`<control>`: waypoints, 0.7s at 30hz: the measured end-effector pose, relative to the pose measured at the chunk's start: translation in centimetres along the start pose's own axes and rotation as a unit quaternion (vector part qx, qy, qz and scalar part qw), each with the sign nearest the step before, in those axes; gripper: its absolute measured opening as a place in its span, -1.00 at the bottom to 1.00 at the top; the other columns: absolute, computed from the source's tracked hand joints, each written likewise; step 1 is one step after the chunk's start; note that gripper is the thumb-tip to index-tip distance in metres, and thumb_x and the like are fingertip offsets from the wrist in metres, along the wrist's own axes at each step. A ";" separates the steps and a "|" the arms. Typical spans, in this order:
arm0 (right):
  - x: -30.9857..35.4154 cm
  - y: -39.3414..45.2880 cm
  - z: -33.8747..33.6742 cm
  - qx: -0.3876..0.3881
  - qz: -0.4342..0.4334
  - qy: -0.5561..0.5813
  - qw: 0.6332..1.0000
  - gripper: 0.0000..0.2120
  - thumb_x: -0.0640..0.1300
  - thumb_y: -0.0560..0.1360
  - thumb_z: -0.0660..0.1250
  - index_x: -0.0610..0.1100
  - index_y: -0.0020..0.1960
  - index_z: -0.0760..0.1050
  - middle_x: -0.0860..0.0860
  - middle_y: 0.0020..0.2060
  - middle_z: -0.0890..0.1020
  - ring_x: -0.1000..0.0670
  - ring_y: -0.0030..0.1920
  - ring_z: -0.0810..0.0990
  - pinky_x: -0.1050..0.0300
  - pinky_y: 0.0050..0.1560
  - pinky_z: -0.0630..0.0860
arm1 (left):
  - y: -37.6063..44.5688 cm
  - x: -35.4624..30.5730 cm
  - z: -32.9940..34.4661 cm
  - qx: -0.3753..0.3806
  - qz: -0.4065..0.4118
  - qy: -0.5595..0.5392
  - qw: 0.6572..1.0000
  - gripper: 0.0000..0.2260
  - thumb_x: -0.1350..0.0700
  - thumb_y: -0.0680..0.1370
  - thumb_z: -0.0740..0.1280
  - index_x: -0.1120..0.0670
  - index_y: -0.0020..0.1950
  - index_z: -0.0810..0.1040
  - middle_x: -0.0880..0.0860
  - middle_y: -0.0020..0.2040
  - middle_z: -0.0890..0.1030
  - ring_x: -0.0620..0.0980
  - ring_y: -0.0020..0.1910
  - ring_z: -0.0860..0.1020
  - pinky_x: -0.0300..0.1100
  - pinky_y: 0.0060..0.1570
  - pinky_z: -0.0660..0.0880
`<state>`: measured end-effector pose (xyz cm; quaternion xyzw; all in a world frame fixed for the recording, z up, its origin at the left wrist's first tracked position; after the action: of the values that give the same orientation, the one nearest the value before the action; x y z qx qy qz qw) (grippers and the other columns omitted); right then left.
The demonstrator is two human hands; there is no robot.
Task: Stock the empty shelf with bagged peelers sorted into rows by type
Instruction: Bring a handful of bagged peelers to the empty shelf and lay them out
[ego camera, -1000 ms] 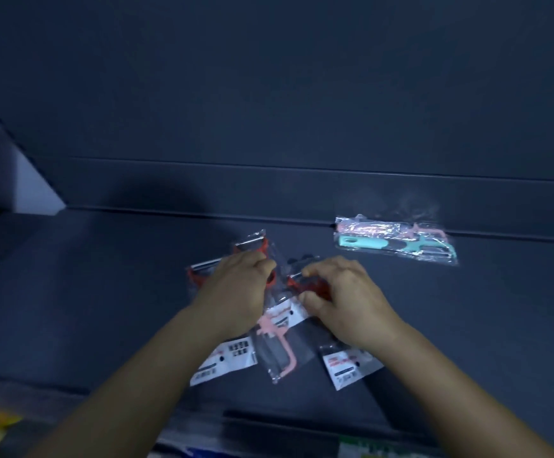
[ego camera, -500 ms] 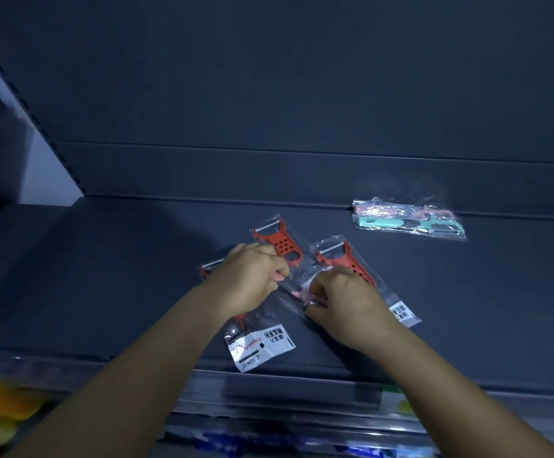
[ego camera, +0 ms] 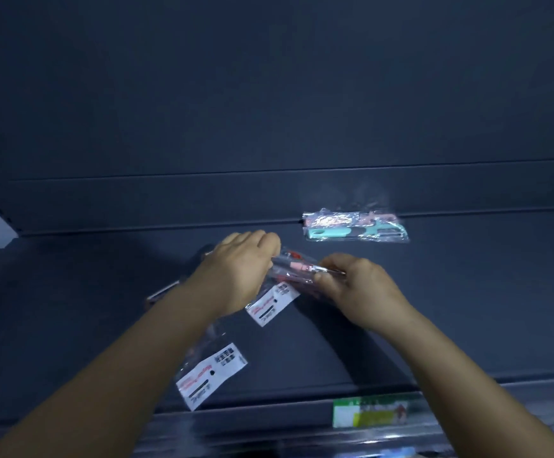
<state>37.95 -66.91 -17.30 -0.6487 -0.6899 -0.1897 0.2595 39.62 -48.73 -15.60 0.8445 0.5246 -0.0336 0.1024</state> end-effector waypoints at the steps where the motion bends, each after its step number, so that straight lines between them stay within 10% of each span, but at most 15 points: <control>1: -0.8 0.5 -0.8 -0.006 0.010 0.025 1.000 -0.82 0.04 0.52 0.30 0.06 0.09 0.54 0.09 -0.08 0.65 0.00 -0.01 0.60 0.19 -0.05 0.47 | 0.9 -0.8 0.2 -0.005 -0.001 0.001 1.000 -0.85 0.27 0.56 0.16 0.03 0.04 0.32 -0.05 -0.03 0.45 0.02 0.01 0.39 -0.21 0.08 0.22; 21: -13.5 9.0 -6.8 -0.110 0.067 0.002 0.992 -0.74 -0.24 0.50 0.27 -0.11 0.16 0.56 -0.12 0.07 0.56 -0.10 0.00 0.60 0.21 0.01 0.42 | 12.9 -7.0 8.6 -0.038 -0.080 -0.054 0.995 -0.72 0.23 0.55 0.27 0.08 0.25 0.52 0.06 0.18 0.44 0.08 0.26 0.34 -0.04 0.25 0.36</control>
<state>47.97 -81.00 -20.72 -0.7172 -0.6196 -0.2480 0.2006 48.47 -62.24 -21.03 0.7922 0.5851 -0.0670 0.1599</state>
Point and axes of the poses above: each hand's wrist, its own y-axis towards the middle knuckle, its own z-axis out of the palm, x = y × z, the point moved 3 cm from there along y, towards the middle knuckle
